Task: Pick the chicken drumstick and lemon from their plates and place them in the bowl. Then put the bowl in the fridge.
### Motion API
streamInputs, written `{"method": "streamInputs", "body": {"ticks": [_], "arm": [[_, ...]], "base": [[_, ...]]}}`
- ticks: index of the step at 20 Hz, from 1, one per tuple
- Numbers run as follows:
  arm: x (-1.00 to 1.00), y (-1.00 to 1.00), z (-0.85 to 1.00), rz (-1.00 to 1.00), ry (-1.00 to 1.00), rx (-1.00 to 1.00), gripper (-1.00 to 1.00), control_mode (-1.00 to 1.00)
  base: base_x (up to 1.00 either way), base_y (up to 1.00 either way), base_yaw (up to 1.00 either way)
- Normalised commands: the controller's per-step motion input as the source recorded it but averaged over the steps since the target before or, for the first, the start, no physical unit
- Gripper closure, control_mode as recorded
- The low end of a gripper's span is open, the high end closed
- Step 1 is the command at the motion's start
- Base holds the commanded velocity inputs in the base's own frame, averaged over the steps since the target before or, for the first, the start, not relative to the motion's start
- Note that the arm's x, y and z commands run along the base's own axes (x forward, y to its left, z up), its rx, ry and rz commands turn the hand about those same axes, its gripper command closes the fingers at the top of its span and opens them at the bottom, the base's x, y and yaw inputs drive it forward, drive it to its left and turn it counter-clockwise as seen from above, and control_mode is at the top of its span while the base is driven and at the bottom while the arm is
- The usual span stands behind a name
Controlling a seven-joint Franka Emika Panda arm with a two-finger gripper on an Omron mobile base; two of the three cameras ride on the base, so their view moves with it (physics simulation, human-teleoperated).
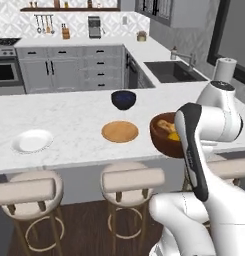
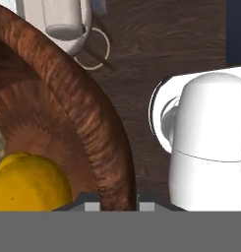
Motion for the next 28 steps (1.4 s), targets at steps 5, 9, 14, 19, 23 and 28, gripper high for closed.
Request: {"method": "streamInputs", "body": {"ticks": [5,9,14,19,23,28], "arm": [[0.0,0.0,0.0,0.0,0.0,0.0,1.0,1.0],[0.0,0.0,0.0,0.0,0.0,0.0,1.0,1.0],[0.0,0.0,0.0,0.0,0.0,0.0,1.0,1.0],[0.0,0.0,0.0,0.0,0.0,0.0,1.0,1.0],[0.0,0.0,0.0,0.0,0.0,0.0,1.0,1.0],[0.0,0.0,0.0,0.0,0.0,0.0,1.0,1.0]], "base": [[-0.25,1.0,0.35],[0.0,1.0,0.34],[0.0,1.0,0.25],[0.0,1.0,0.15],[0.0,1.0,0.12],[0.0,1.0,0.06]]}}
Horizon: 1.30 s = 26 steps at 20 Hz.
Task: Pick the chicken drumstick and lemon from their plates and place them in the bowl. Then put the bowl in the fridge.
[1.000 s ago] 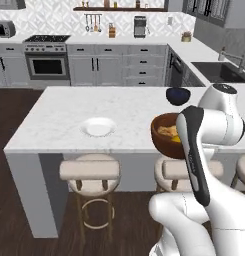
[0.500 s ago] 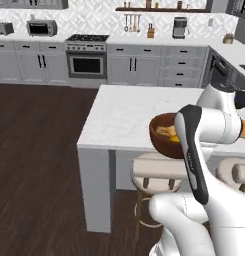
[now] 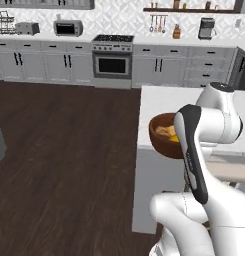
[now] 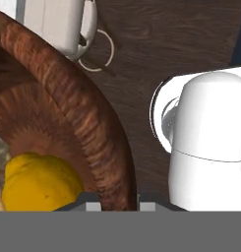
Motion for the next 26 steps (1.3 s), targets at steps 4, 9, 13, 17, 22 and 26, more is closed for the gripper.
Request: {"method": "streamInputs", "body": {"ticks": [4,9,13,17,22,26], "arm": [[0.0,0.0,0.0,0.0,0.0,0.0,1.0,1.0],[0.0,0.0,0.0,0.0,0.0,0.0,1.0,1.0],[0.0,0.0,0.0,0.0,0.0,0.0,1.0,1.0],[0.0,0.0,0.0,0.0,0.0,0.0,1.0,1.0],[0.0,0.0,0.0,0.0,0.0,0.0,1.0,1.0],[0.0,0.0,0.0,0.0,0.0,0.0,1.0,1.0]], "base": [[0.1,1.0,0.0],[0.33,1.0,0.0],[0.48,1.0,-0.06],[0.75,1.0,-0.19],[0.98,0.87,-0.31],[1.0,0.18,-0.14]]}}
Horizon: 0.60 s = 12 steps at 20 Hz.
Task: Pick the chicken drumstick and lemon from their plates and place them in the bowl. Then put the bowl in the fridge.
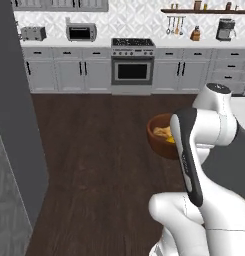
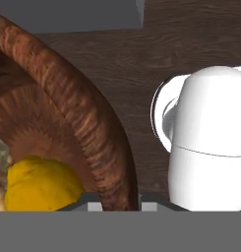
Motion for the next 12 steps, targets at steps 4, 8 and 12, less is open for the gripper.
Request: {"method": "streamInputs", "body": {"ticks": [4,8,12], "arm": [[0.0,0.0,0.0,0.0,0.0,0.0,1.0,1.0],[0.0,0.0,0.0,0.0,0.0,0.0,1.0,1.0],[0.0,0.0,0.0,0.0,0.0,0.0,1.0,1.0]], "base": [[1.0,0.0,-0.02],[1.0,0.03,-0.03],[1.0,0.29,-0.01]]}}
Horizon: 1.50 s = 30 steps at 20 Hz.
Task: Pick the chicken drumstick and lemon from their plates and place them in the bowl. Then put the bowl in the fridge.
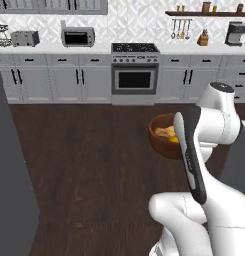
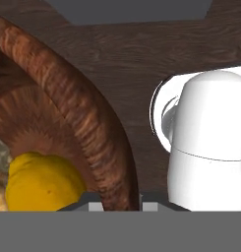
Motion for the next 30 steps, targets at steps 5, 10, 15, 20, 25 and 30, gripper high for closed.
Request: {"method": "streamInputs", "body": {"ticks": [5,10,15,20,25,30], "arm": [[0.0,0.0,0.0,0.0,0.0,0.0,1.0,1.0],[0.0,0.0,0.0,0.0,0.0,0.0,1.0,1.0],[0.0,0.0,0.0,0.0,0.0,0.0,1.0,1.0],[0.0,0.0,0.0,0.0,0.0,0.0,1.0,1.0],[0.0,0.0,0.0,0.0,0.0,0.0,1.0,1.0],[0.0,0.0,0.0,0.0,0.0,0.0,1.0,1.0]], "base": [[1.0,0.38,0.0],[1.0,0.44,0.09],[1.0,0.1,0.26],[1.0,-0.28,0.38],[1.0,-0.36,0.5],[1.0,-0.31,0.54]]}}
